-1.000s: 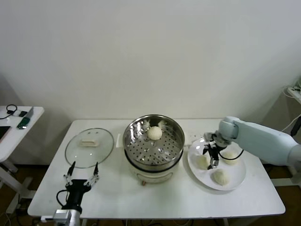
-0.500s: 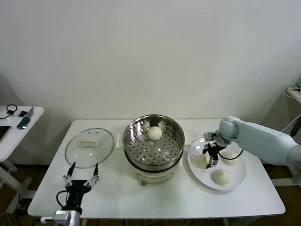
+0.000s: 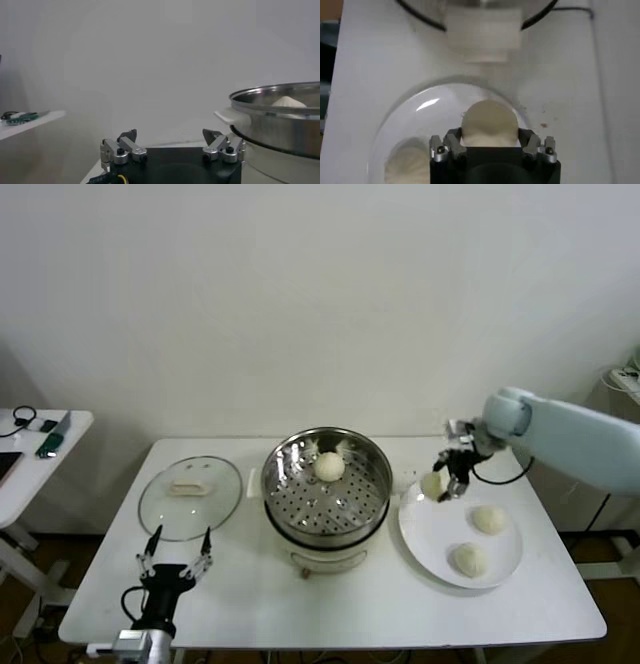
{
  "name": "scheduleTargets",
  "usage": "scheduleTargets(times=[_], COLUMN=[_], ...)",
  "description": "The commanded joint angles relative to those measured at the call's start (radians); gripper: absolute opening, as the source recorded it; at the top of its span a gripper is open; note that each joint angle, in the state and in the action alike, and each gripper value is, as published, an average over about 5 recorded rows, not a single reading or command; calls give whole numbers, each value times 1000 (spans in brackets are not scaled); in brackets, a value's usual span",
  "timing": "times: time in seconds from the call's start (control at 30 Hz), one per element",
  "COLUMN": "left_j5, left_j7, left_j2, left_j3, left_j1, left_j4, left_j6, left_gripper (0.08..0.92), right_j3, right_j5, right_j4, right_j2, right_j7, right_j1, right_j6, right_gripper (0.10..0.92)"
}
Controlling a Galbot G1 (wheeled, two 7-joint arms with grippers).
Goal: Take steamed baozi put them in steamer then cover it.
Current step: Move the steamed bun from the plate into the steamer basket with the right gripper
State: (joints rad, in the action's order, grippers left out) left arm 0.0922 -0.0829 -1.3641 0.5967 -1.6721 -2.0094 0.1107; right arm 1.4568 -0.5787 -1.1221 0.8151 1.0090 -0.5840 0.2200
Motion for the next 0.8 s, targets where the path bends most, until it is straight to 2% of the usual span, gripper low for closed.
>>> scheduleTargets(times=[0.03, 0.47, 0.8], left_j5=[-1, 2, 5], left_j7=[1, 1, 1], left_j2=[11, 24, 33], left_j3=[-6, -19, -14], left_j1=[-4, -20, -7], left_j4=[-10, -38, -36], left_j6=[-2, -6, -11], left_gripper=[823, 823, 823], right_j3=[173, 86, 101], right_j5=[-309, -426, -410], right_j4=[-36, -89, -46], right_j2=[85, 314, 452], right_j7=[-8, -126, -153], right_j1=[-349, -266, -153], right_j6=[21, 111, 121], right_gripper=[729, 727, 721])
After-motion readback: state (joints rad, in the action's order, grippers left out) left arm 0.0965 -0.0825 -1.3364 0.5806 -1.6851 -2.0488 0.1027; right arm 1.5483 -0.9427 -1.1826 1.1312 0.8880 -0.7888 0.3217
